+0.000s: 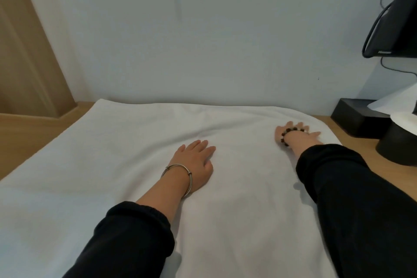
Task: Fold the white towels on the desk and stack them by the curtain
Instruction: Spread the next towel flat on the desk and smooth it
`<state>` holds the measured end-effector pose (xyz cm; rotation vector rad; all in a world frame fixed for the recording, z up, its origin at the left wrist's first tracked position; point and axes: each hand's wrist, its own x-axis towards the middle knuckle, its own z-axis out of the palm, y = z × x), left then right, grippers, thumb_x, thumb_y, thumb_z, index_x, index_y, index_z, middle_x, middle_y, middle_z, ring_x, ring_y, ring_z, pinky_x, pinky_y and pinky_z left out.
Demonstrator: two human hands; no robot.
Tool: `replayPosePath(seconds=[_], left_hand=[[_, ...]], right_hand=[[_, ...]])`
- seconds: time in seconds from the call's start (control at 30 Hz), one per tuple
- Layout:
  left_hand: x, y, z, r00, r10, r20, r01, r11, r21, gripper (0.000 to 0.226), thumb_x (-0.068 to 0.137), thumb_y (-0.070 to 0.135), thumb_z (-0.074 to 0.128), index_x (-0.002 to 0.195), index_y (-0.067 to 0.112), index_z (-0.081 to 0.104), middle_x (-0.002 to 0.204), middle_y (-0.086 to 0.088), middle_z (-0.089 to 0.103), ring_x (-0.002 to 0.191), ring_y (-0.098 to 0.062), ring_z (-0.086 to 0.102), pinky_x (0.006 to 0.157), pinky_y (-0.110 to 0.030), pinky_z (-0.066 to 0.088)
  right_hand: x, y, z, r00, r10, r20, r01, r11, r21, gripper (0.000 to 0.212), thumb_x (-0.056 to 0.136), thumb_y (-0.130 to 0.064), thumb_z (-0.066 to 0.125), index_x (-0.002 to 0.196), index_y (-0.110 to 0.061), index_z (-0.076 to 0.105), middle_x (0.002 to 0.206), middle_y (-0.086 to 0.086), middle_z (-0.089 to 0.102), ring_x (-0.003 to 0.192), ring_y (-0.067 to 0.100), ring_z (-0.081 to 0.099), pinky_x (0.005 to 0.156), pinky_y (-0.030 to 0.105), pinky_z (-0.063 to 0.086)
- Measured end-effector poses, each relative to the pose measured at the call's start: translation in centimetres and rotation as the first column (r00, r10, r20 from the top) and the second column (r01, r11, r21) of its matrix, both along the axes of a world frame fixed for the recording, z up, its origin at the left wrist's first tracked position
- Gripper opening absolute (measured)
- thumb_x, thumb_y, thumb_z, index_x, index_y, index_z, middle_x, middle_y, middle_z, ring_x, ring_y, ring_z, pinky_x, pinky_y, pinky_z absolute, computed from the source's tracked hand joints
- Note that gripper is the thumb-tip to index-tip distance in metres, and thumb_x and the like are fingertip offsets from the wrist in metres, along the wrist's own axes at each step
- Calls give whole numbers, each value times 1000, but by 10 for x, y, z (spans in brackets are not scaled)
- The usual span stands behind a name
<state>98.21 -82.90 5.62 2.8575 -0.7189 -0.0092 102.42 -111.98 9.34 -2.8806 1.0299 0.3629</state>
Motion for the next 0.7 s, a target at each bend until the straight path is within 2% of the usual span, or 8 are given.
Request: replayPosePath(seconds=[0.07,0.13,0.23,0.3,0.37,0.47,0.6,0.7], left_hand=[[-1,0,2,1000,18,1,-18,999,-28,53,96,31,31,149,28,25,158,7,16,146,-12,7,118,-35,3],[-2,1,5,998,59,32,-58,998,-6,52,95,30,32,147,26,29,158,4,19,146,-14,7,118,-40,4],[-4,1,4,985,147,95,-156,983,97,55,96,33,25,150,27,19,160,2,2,146,-18,-9,115,-50,-6],[-2,5,4,975,212,66,-218,969,113,55,99,37,17,152,30,3,160,4,-10,145,-19,-17,114,-51,-7],[5,18,5,964,267,-13,-264,960,97,55,100,41,13,151,31,-5,160,6,-10,146,-18,-14,115,-50,-6],[18,51,9,948,305,-89,-290,945,154,56,100,45,13,152,30,-3,160,6,-9,146,-15,-9,115,-49,-5],[24,114,11,843,523,-128,-497,847,189,59,96,55,11,151,36,-3,159,9,-12,147,-19,-8,116,-51,-2],[14,155,15,781,609,-139,-573,787,227,59,97,55,11,151,36,-3,159,7,-11,147,-21,-8,117,-51,0]], right_hand=[[3,44,3,977,206,60,-209,977,49,63,99,-48,15,153,-21,-2,160,5,-11,147,28,-5,113,61,1],[-5,91,-7,908,408,98,-416,906,81,63,97,-52,15,153,-25,1,160,0,-10,147,25,-5,113,60,4],[-29,134,-32,818,565,113,-572,818,52,60,97,-53,9,152,-30,-1,160,-3,-12,147,22,-9,112,60,0],[-39,136,-39,801,580,153,-589,808,20,58,97,-50,8,152,-32,0,160,-4,-10,147,20,-9,113,58,-2],[-41,134,-38,795,582,171,-591,807,-1,57,98,-49,8,152,-32,0,160,-4,-9,147,20,-7,114,56,-1],[-41,134,-34,794,586,163,-594,805,2,56,98,-49,8,152,-33,-1,160,-5,-10,147,20,-8,115,54,-1],[-43,132,-32,787,595,163,-603,797,4,56,98,-49,8,152,-34,0,160,-5,-10,147,20,-7,115,52,-1],[-45,138,-31,878,455,150,-460,888,-4,56,99,-47,9,152,-34,-2,160,-4,-12,147,22,-8,115,54,-3]])
